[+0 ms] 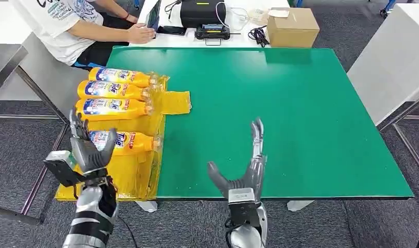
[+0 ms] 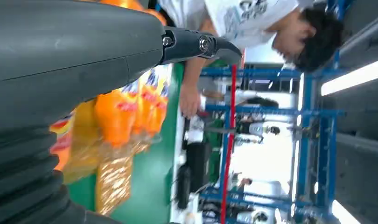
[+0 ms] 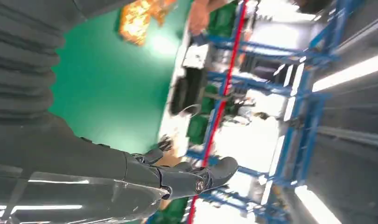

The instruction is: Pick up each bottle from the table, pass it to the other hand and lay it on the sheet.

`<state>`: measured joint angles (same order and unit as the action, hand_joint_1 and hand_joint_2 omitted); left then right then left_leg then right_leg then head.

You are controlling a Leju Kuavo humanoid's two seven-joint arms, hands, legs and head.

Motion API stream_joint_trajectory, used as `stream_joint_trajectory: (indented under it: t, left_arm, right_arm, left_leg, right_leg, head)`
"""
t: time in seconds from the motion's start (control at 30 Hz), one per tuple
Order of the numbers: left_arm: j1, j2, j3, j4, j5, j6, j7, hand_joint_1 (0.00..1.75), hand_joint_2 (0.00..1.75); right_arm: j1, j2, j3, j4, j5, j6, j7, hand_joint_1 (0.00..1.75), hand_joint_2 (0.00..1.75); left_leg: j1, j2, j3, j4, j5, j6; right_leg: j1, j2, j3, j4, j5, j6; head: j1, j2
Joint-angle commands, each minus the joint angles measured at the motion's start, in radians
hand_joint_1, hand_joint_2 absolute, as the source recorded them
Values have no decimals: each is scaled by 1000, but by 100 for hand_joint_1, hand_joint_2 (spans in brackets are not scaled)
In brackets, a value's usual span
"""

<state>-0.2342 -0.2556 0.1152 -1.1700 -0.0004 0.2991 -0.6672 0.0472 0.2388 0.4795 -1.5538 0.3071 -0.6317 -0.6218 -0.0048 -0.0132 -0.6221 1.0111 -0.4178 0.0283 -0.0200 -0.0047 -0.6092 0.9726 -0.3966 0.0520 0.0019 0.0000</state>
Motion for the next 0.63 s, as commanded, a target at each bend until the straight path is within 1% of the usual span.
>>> stream_joint_trajectory:
  t: [0.03, 0.07, 0.1, 0.17, 0.2, 0.27, 0.4, 0.43, 0.47, 0.57, 0.63]
  left_arm:
    - [145, -18, -126, -116, -33, -9, 17, 0, 175]
    - [159, -23, -133, -123, -36, -7, 16, 0, 175]
    - [179, -30, -143, -136, -38, -8, 18, 0, 175]
    - [207, -38, -164, -156, -32, -23, 36, 0, 175]
    - [225, -46, -184, -157, -34, -27, 36, 0, 175]
    - [242, -52, -215, -156, -53, -16, 44, 0, 175]
    - [244, -54, -218, -156, -55, -14, 44, 0, 175]
    - [244, -54, -218, -156, -55, -14, 44, 0, 175]
    - [242, -53, -217, -157, -55, -14, 44, 0, 175]
    - [246, -56, -221, -158, -52, -14, 47, 0, 175]
    - [271, -63, -249, -167, -54, -3, 53, 0, 175]
  right_arm:
    - [63, -15, -113, 42, -34, -23, -7, 0, 175]
    - [67, -16, -116, 44, -36, -25, -7, 0, 175]
    - [70, -16, -117, 50, -36, -28, -7, 0, 175]
    - [74, -17, -113, 57, -27, -40, -10, 0, 175]
    - [77, -16, -111, 63, -27, -44, -9, 0, 175]
    - [81, -16, -108, 67, -26, -55, -10, 0, 175]
    - [81, -16, -107, 68, -26, -55, -10, 0, 175]
    - [81, -16, -107, 68, -26, -55, -10, 0, 175]
    - [80, -15, -108, 67, -26, -56, -10, 0, 175]
    - [82, -16, -108, 69, -26, -58, -10, 0, 175]
    - [87, -16, -107, 85, -27, -66, -5, 0, 175]
  left_leg:
    - [2, 1, 8, 0, -4, -2]
    - [2, 2, 10, -1, -5, -2]
    - [1, 1, 6, -1, -3, -1]
    - [2, 2, 7, -1, -4, -2]
    - [0, 1, 4, -1, -2, -1]
    - [1, 1, 6, 0, -4, -2]
    - [1, 0, 2, -1, -2, -1]
    - [1, 1, 4, -1, -3, -1]
    - [0, 1, 3, -1, -2, -1]
    - [1, 2, 5, 0, -4, -2]
    - [1, 2, 2, -1, -2, -1]
  right_leg:
    - [2, 0, 8, -2, -3, -3]
    - [2, 1, 10, -2, -4, -3]
    - [1, 0, 6, -2, -2, -2]
    - [2, 1, 7, -2, -2, -2]
    - [1, 0, 4, -2, -1, -1]
    - [2, 0, 7, -1, -3, -2]
    - [1, 0, 3, -2, -1, -1]
    - [1, 0, 5, -2, -2, -2]
    - [1, 1, 3, -1, -1, -2]
    - [2, 1, 5, -1, -2, -3]
    - [1, 0, 3, -2, -1, -1]
  head:
    - [0, 0]
    - [0, 0]
    - [0, 0]
    - [0, 0]
    - [0, 0]
    - [0, 0]
    - [0, 0]
    - [0, 0]
    - [0, 0]
    - [0, 0]
    - [0, 0]
